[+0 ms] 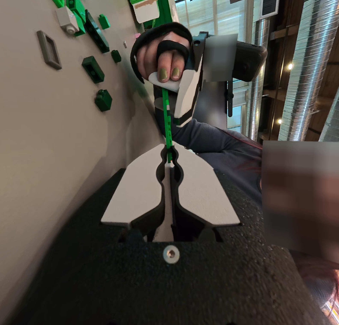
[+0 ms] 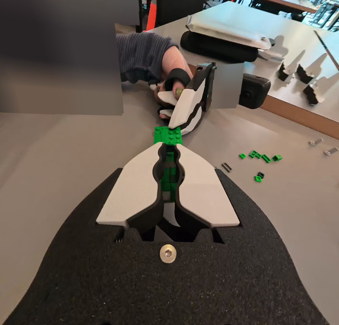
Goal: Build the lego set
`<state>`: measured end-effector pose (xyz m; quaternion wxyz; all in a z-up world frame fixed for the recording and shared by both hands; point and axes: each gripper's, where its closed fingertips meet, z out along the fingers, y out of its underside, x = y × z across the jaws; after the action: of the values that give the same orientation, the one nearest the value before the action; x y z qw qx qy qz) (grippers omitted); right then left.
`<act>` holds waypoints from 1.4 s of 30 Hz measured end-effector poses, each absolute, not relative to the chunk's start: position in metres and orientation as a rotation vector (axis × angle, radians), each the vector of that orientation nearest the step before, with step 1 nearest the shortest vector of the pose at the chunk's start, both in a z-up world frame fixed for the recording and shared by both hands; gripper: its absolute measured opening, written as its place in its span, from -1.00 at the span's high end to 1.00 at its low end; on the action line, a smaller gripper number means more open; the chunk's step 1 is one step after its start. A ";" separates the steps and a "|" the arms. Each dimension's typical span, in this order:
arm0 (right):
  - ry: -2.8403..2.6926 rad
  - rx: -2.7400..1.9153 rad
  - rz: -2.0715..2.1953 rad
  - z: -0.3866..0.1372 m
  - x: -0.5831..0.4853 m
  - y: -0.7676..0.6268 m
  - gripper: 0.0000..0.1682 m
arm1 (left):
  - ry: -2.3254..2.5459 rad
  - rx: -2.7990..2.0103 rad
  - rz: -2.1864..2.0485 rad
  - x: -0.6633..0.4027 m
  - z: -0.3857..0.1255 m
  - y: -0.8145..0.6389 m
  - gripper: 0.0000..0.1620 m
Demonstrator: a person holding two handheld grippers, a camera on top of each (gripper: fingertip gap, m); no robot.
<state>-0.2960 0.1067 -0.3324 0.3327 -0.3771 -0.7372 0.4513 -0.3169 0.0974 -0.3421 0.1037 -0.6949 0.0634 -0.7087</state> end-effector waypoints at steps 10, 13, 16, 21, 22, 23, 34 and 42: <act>-1.956 -1.032 1.181 -0.336 -0.280 0.124 0.89 | 0.182 -2.051 -2.099 -0.317 -0.342 0.097 0.95; -1.945 -1.048 1.180 -0.337 -0.277 0.129 0.89 | 0.177 -2.058 -2.093 -0.317 -0.343 0.098 0.95; -1.951 -1.054 1.179 -0.336 -0.275 0.129 0.88 | 0.176 -2.062 -2.089 -0.317 -0.344 0.098 0.95; -2.023 -0.994 1.101 -0.332 -0.271 0.124 0.87 | 0.181 -2.067 -2.088 -0.317 -0.344 0.097 0.95; -2.049 -0.976 1.081 -0.332 -0.271 0.123 0.84 | 0.184 -2.069 -2.088 -0.316 -0.344 0.097 0.95; -2.079 -0.958 1.070 -0.332 -0.271 0.122 0.84 | 0.188 -2.071 -2.088 -0.316 -0.345 0.097 0.95; -2.318 -0.893 0.914 -0.343 -0.275 0.122 0.86 | 0.200 -2.077 -2.089 -0.315 -0.345 0.095 0.95; -2.322 -0.899 0.891 -0.350 -0.273 0.118 0.90 | 0.202 -2.079 -2.084 -0.314 -0.345 0.095 0.95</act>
<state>-0.2729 0.1183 -0.3503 0.2460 -0.3296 -0.8509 0.3266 -0.3144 0.0953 -0.3451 0.0954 -0.7013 0.0681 -0.7032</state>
